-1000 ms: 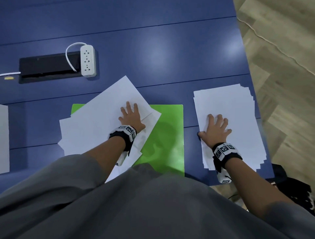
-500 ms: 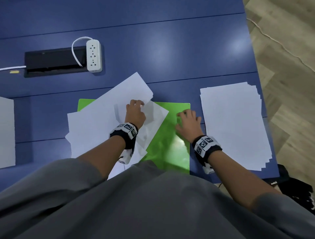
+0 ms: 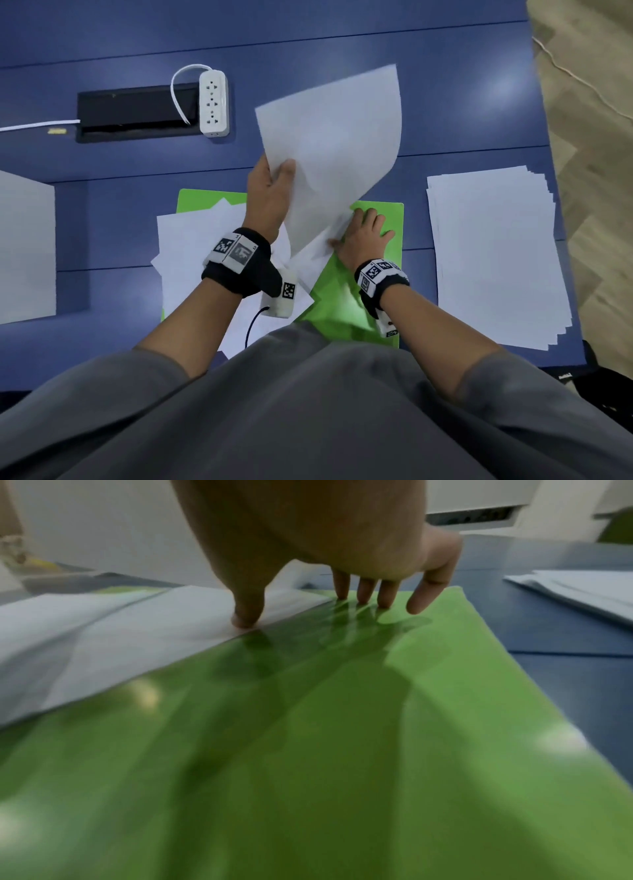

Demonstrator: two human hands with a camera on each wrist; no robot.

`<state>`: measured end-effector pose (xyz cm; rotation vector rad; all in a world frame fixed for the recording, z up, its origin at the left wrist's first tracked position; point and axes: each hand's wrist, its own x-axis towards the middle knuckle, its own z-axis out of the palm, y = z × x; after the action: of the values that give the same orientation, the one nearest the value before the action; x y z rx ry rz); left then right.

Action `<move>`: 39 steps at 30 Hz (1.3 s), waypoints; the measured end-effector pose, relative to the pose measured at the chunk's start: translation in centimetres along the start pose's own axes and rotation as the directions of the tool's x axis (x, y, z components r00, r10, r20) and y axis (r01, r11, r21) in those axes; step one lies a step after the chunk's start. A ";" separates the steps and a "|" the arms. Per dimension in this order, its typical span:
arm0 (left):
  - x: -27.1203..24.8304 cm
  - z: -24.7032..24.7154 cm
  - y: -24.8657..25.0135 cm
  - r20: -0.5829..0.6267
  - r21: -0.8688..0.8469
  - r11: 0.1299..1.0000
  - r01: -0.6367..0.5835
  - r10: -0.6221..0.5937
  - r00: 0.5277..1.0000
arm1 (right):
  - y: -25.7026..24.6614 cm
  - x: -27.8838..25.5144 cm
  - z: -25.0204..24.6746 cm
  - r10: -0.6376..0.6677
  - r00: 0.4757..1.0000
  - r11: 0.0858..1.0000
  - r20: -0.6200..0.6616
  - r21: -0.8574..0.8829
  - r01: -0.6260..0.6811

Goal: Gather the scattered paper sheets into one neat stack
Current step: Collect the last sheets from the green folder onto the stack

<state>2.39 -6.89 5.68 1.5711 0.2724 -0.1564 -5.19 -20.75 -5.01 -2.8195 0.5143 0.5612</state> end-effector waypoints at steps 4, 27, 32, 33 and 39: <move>1.2 -2.6 0.7 -0.070 -0.016 1.000 -0.013 0.012 0.998 | -0.3 0.6 -0.7 0.071 0.997 0.997 -0.029 0.036 -0.070; -0.9 -8.0 -7.7 0.038 0.448 0.815 0.366 -0.427 0.904 | 2.4 2.6 -13.0 -0.002 0.858 0.251 -0.513 0.831 0.497; 0.1 -7.5 -7.3 0.035 0.370 0.811 0.452 -0.499 0.866 | 1.4 -1.1 -9.6 -0.489 0.745 0.396 -0.454 0.646 0.653; 0.1 -7.4 -6.8 0.057 0.352 0.828 0.437 -0.485 0.873 | 1.7 -1.7 -8.2 -0.583 0.713 0.408 -0.391 0.617 0.672; 0.5 -8.4 -6.4 0.087 0.175 0.835 0.521 -0.540 0.837 | 5.0 -4.4 -1.5 -0.833 0.550 0.462 -0.065 0.467 0.754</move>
<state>0.60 1.52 -0.43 1.5857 0.6037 -0.7315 -10.38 -24.45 -2.58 -2.1499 -0.6651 0.3869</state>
